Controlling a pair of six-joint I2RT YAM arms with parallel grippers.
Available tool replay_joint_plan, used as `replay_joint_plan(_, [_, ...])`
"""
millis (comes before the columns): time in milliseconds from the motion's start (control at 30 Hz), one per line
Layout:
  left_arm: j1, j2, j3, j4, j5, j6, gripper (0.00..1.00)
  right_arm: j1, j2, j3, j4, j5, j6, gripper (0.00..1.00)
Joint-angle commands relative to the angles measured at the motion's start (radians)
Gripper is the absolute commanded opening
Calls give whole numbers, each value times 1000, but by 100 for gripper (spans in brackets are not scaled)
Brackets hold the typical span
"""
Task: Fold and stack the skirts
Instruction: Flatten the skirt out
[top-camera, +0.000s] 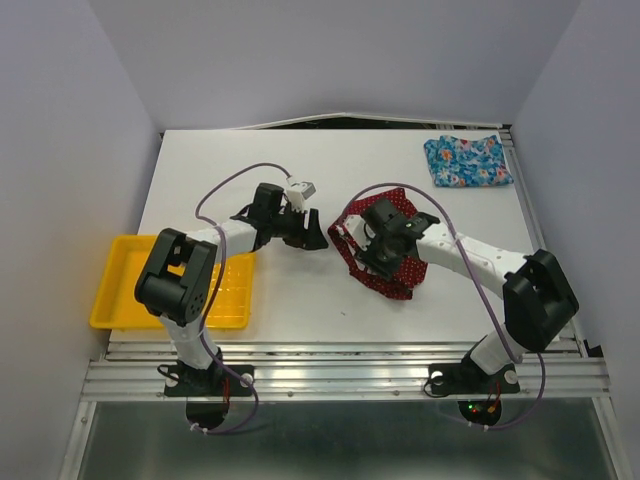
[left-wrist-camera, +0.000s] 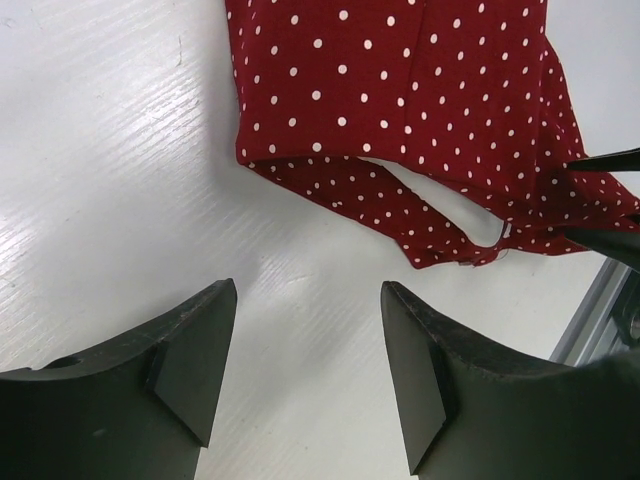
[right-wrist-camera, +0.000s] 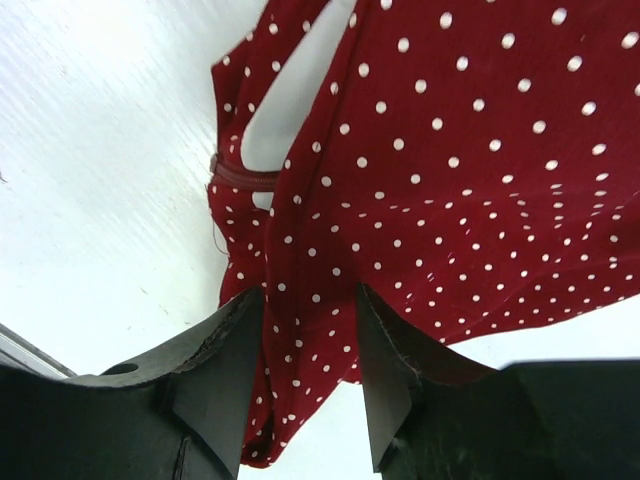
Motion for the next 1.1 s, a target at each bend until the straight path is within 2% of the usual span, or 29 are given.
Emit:
replay_joint_plan(0, [1, 20, 36, 19, 6, 3, 71, 7, -6, -30, -6, 74, -1, 47])
replay_joint_plan(167, [1, 53, 62, 25, -13, 12, 71, 7, -11, -58, 6, 91, -3, 46])
replay_joint_plan(367, [-3, 119, 122, 52, -10, 23, 71, 7, -11, -62, 20, 114, -1, 34])
replay_joint_plan(467, [-8, 171, 163, 71, 1, 3, 71, 7, -9, -62, 38, 143, 3, 17])
replay_joint_plan(500, [-9, 203, 180, 76, 10, -23, 71, 7, -8, -61, 44, 166, 12, 3])
replay_joint_plan(533, [-14, 217, 186, 89, 9, -37, 71, 7, -8, -53, 55, 176, 19, 1])
replay_joint_plan(700, [-20, 273, 189, 140, -9, -112, 71, 7, -61, -19, 135, 290, 40, 1])
replay_joint_plan(833, [-20, 253, 142, 183, 12, -137, 71, -14, -97, 65, 198, 370, 55, 1])
replay_joint_plan(1067, [-28, 221, 93, 226, 30, -198, 72, -57, -97, 235, 212, 396, 94, 1])
